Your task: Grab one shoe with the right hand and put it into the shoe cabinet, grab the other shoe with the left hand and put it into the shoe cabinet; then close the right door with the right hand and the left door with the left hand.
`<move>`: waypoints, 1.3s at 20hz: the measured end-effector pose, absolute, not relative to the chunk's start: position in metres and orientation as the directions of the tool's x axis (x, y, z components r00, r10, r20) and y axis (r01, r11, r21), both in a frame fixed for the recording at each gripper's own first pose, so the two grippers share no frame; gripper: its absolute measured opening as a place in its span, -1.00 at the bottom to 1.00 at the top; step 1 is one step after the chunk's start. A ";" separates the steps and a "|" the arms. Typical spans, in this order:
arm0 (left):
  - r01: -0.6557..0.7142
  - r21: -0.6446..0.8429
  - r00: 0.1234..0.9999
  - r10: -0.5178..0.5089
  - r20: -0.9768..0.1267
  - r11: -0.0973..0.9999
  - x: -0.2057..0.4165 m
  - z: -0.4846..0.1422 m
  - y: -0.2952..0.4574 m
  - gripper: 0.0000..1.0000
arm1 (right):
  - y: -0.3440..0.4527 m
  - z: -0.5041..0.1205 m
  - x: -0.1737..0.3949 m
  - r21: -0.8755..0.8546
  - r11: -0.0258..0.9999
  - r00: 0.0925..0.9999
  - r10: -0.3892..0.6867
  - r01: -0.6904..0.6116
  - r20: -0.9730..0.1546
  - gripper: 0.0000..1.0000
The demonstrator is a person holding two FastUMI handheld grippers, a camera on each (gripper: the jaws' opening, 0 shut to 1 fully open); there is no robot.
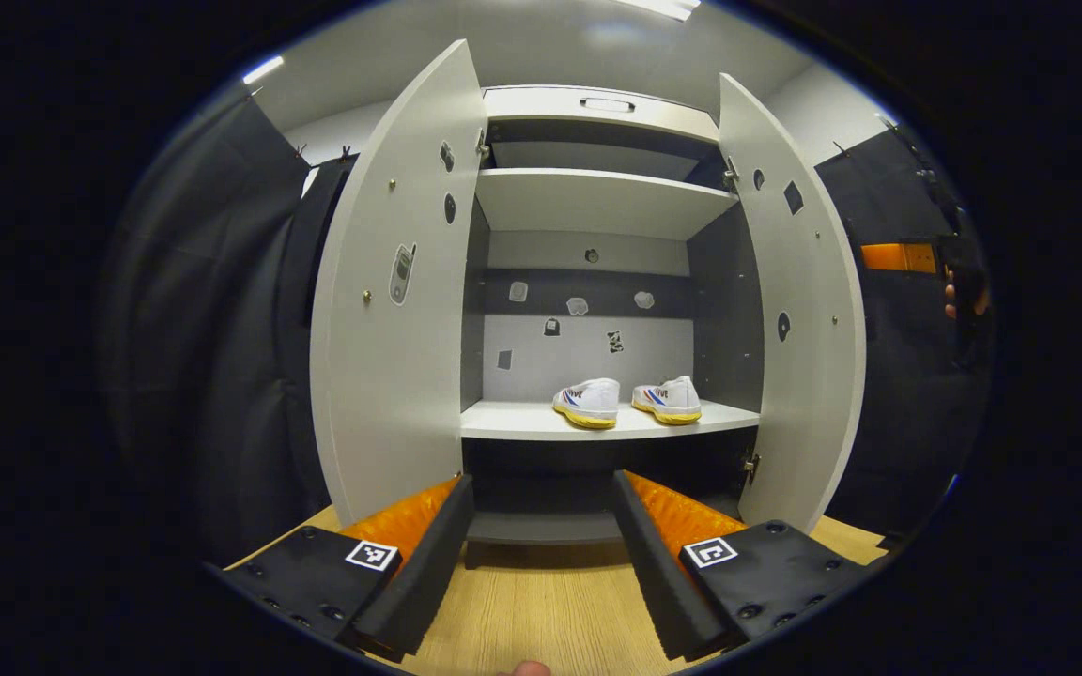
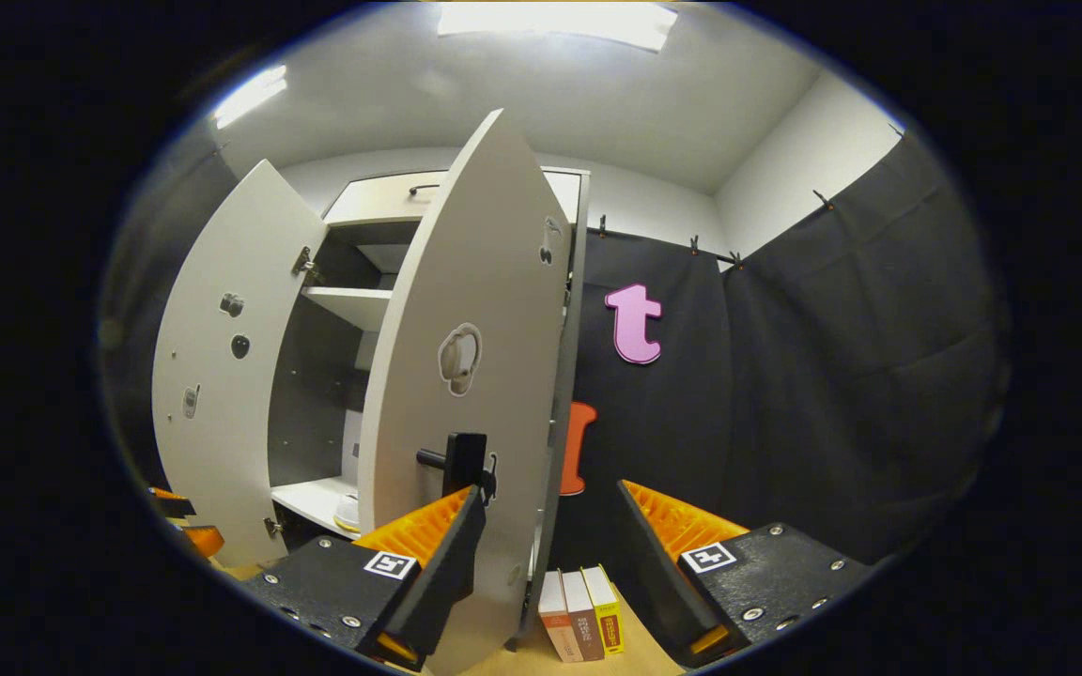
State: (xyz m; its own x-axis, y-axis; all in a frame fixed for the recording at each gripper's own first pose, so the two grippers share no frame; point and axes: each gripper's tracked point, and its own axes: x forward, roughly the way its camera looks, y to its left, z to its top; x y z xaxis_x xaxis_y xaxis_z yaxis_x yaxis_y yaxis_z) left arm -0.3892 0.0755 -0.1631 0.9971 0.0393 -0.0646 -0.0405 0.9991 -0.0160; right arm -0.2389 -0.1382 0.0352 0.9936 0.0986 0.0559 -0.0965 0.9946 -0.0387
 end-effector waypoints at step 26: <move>-0.111 0.006 0.991 0.111 -0.074 0.994 -0.400 -0.169 0.114 0.89 | -0.011 0.006 -0.171 -0.019 0.952 0.951 0.307 -0.306 0.048 0.88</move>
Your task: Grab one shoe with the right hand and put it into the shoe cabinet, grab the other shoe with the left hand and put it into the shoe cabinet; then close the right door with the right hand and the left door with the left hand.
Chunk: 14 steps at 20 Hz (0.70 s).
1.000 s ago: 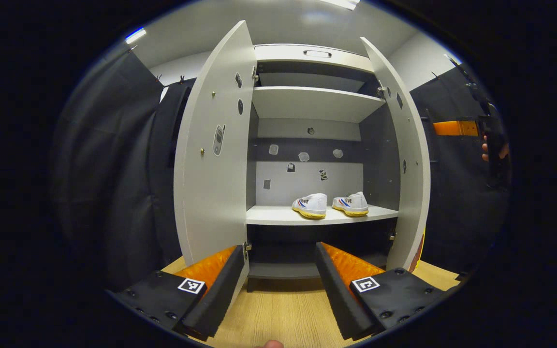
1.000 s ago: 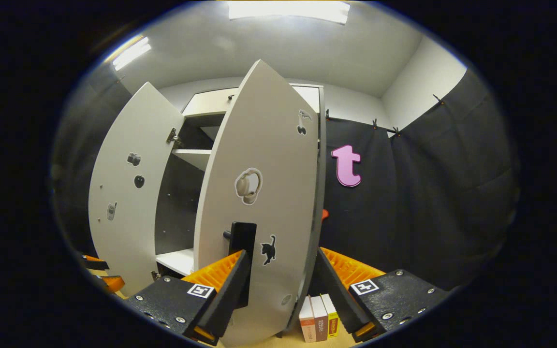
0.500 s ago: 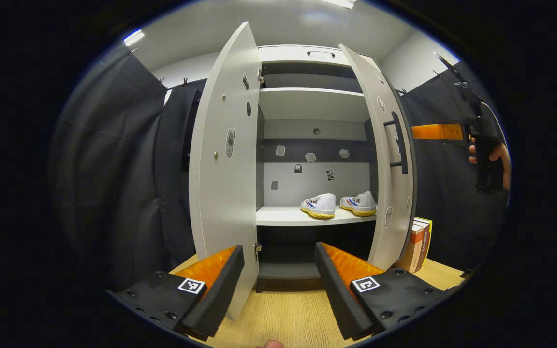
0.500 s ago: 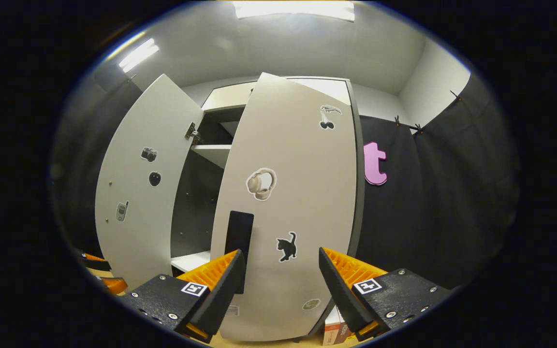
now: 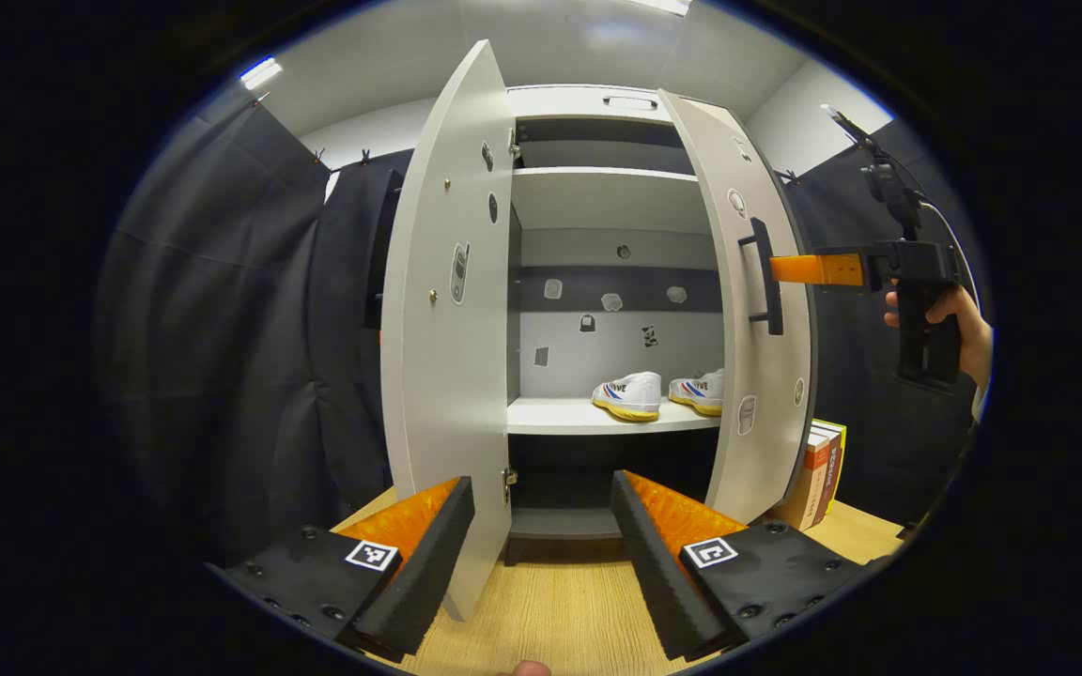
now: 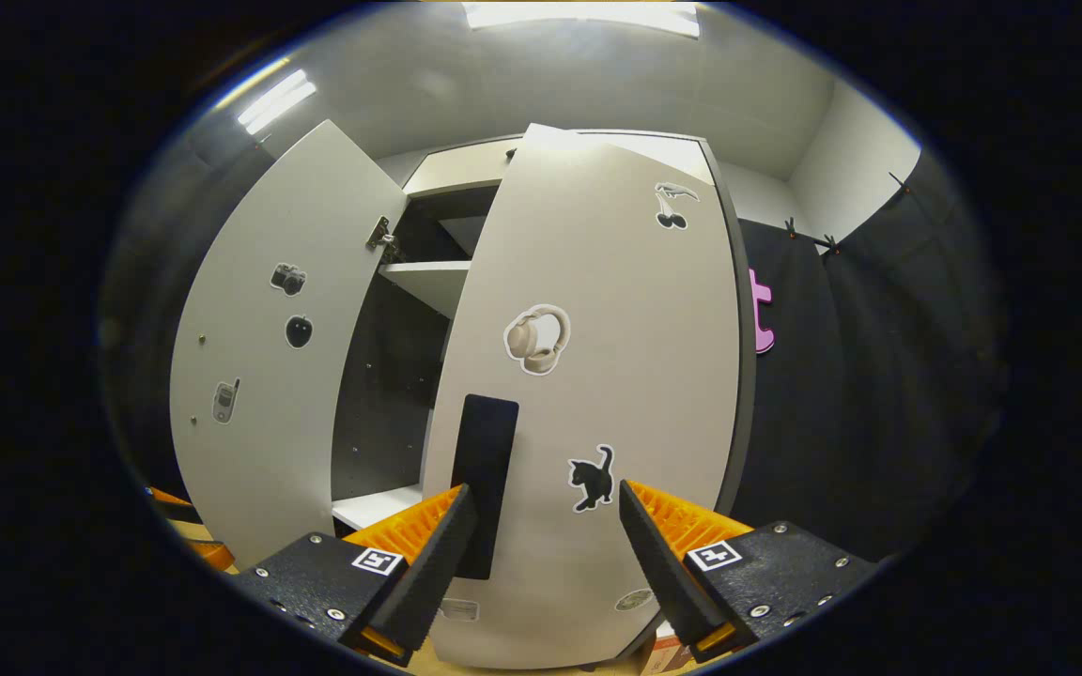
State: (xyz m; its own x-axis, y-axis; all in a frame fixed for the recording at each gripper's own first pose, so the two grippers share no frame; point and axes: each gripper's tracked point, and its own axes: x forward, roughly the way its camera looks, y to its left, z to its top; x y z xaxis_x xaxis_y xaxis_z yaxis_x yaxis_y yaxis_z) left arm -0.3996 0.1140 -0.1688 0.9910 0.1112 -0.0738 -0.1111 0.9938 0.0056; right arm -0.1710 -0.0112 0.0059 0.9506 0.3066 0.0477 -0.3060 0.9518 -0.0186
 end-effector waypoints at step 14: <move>-0.093 -0.015 0.992 0.091 -0.084 0.996 -0.396 -0.170 0.112 0.89 | 0.012 -0.009 -0.136 0.086 0.959 0.963 0.267 -0.268 0.023 0.85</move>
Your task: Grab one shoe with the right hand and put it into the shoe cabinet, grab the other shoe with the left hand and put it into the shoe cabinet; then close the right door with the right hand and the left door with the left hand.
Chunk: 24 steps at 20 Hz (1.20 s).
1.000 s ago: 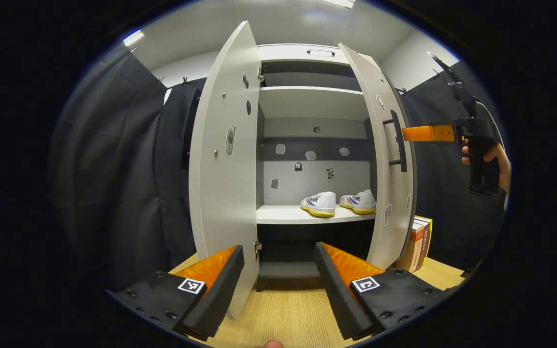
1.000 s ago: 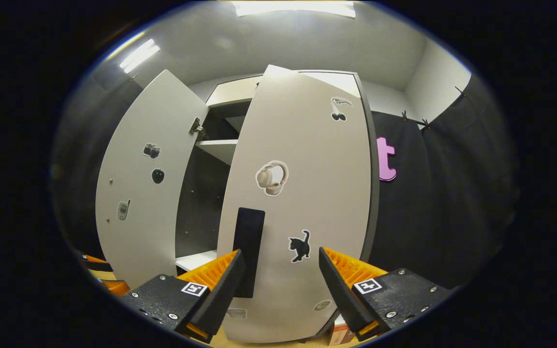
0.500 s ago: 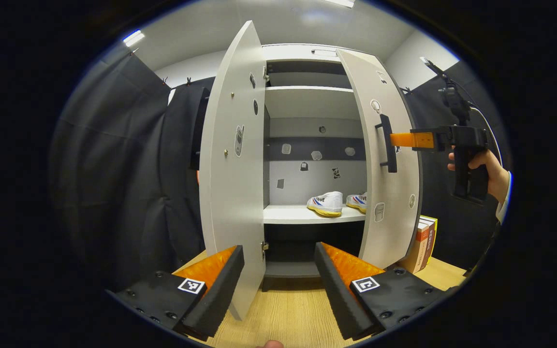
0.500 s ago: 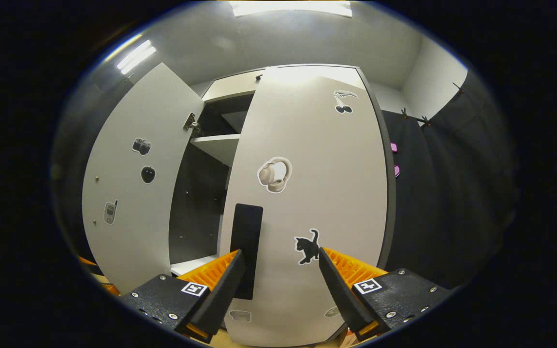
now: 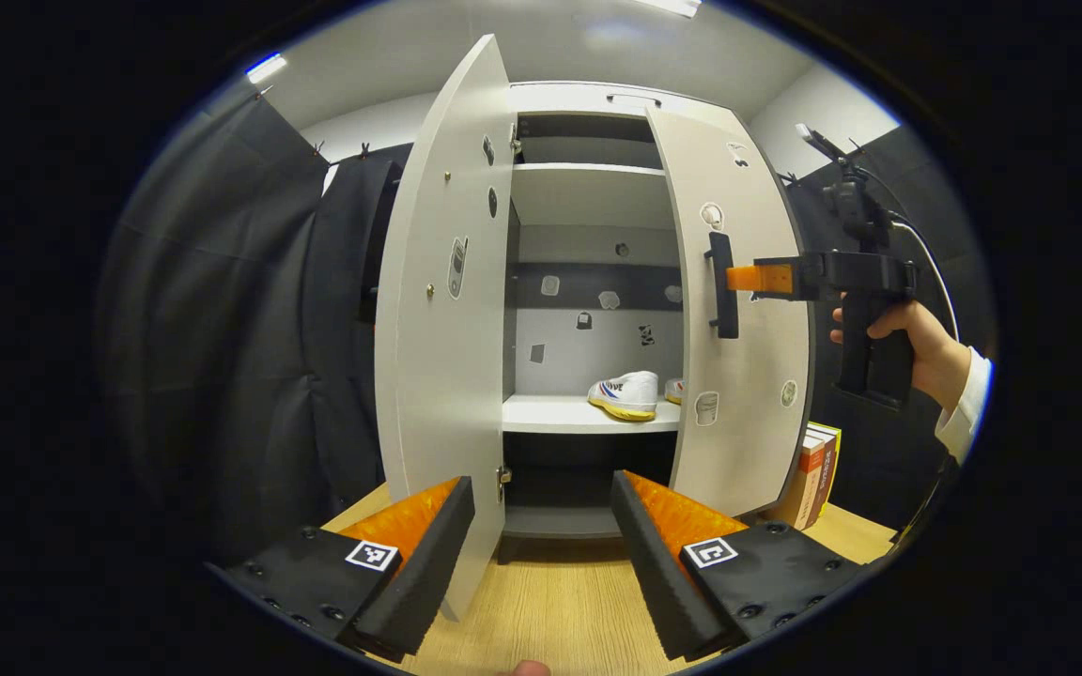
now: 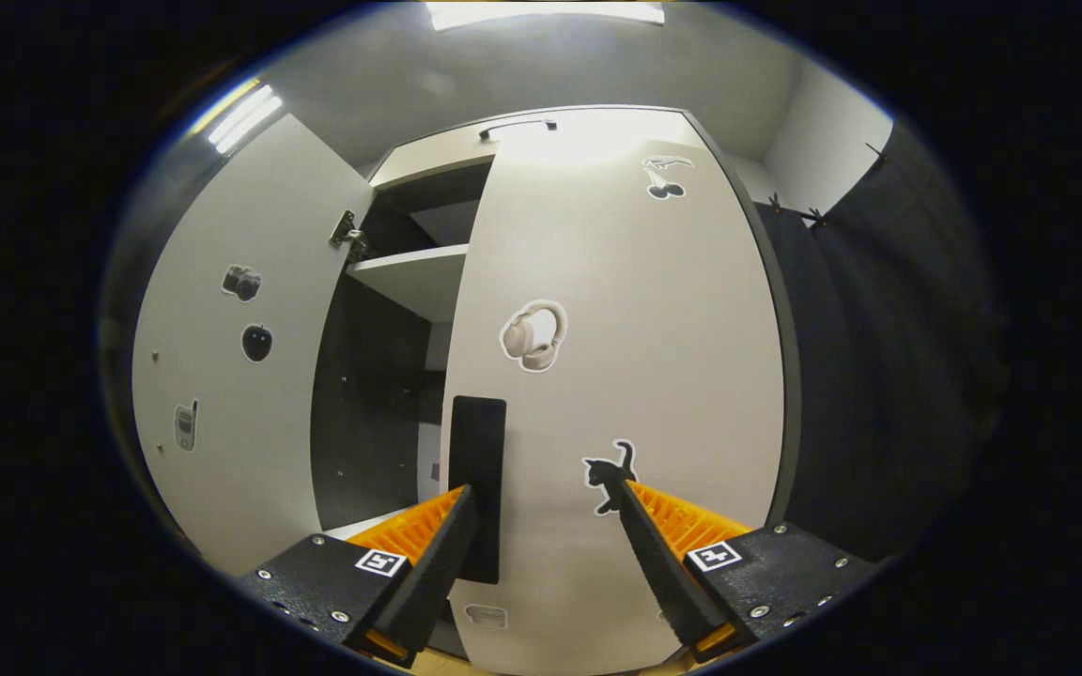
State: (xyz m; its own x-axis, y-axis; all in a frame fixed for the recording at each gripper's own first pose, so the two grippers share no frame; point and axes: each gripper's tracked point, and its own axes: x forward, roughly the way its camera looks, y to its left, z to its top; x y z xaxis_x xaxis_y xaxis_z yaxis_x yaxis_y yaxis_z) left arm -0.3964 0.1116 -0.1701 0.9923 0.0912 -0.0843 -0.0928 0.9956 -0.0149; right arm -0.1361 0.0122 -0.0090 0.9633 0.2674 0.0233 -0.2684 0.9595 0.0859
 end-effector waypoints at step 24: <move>-0.063 -0.075 0.998 0.064 0.013 0.995 -0.389 -0.096 0.104 0.90 | -0.062 -0.055 -0.286 0.125 0.987 0.990 0.116 -0.105 -0.080 0.87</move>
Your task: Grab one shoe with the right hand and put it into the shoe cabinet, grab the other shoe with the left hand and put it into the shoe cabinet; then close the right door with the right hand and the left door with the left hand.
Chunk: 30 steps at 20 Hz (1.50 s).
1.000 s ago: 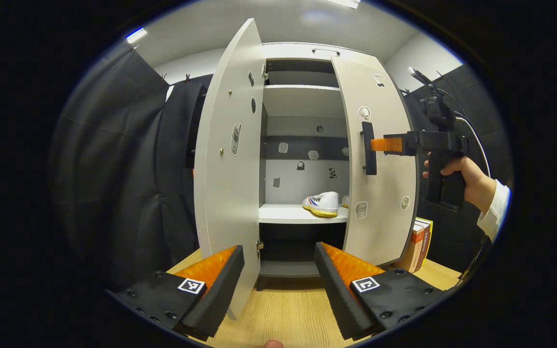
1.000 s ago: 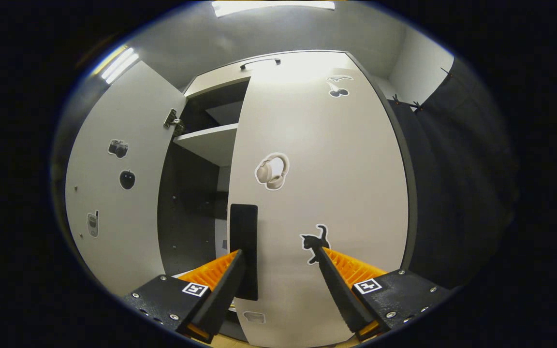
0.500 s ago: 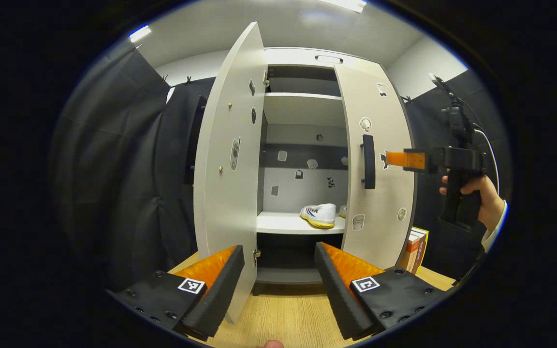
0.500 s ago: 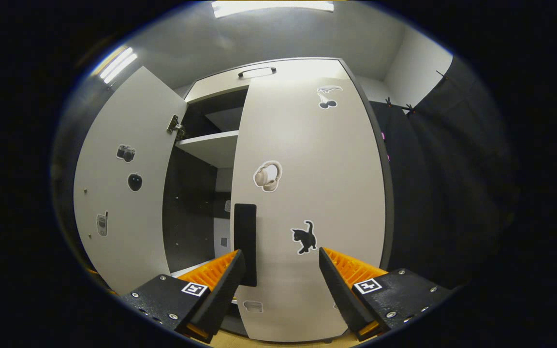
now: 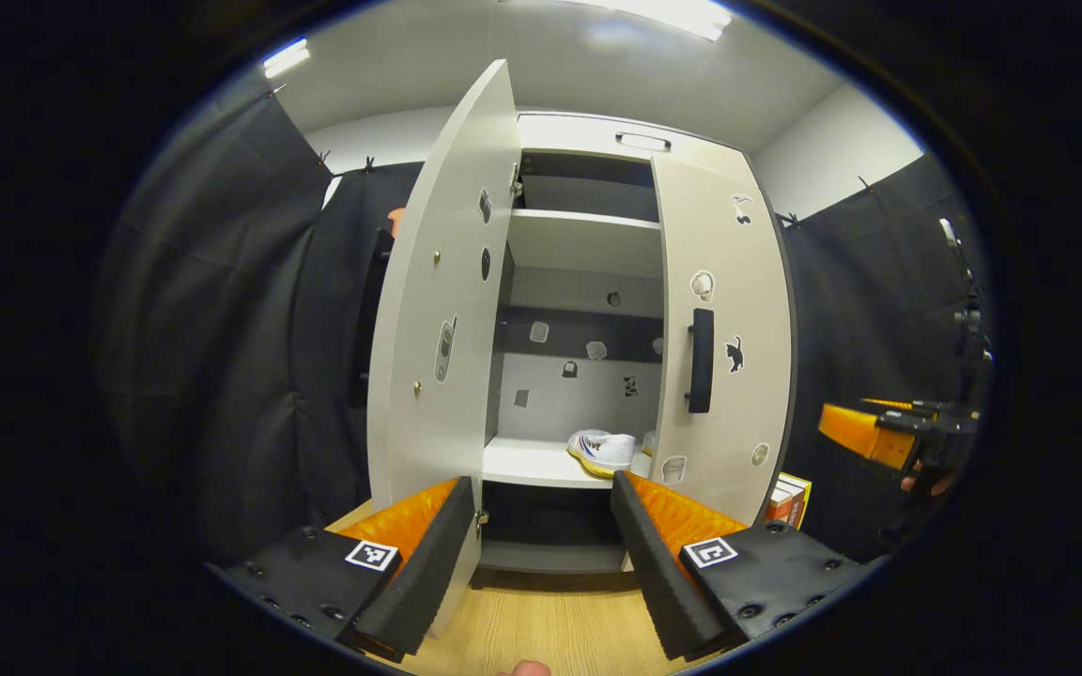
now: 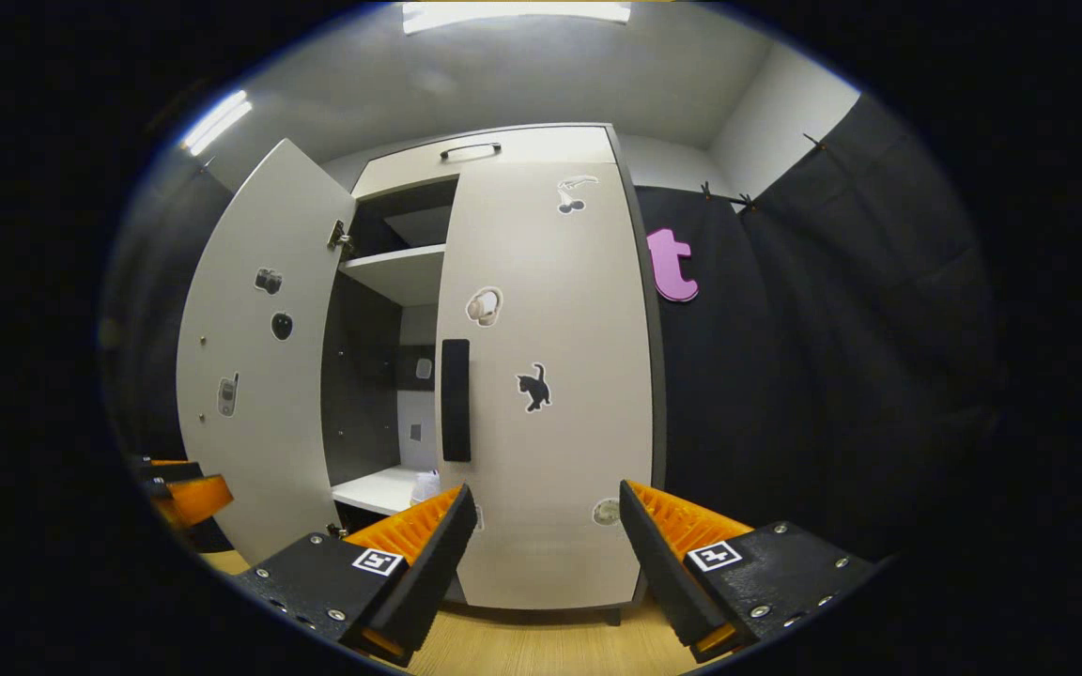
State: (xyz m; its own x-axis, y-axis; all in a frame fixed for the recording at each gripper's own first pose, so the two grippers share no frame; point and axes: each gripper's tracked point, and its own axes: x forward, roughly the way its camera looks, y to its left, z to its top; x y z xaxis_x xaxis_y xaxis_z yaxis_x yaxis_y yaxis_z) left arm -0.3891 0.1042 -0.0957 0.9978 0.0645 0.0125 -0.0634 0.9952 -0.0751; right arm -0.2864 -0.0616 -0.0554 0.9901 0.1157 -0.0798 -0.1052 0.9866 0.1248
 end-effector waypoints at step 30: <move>-0.281 -0.045 0.959 0.282 0.014 0.959 -0.342 -0.028 0.256 0.89 | -0.080 -0.095 -0.321 0.104 0.990 0.985 0.104 -0.090 -0.134 0.89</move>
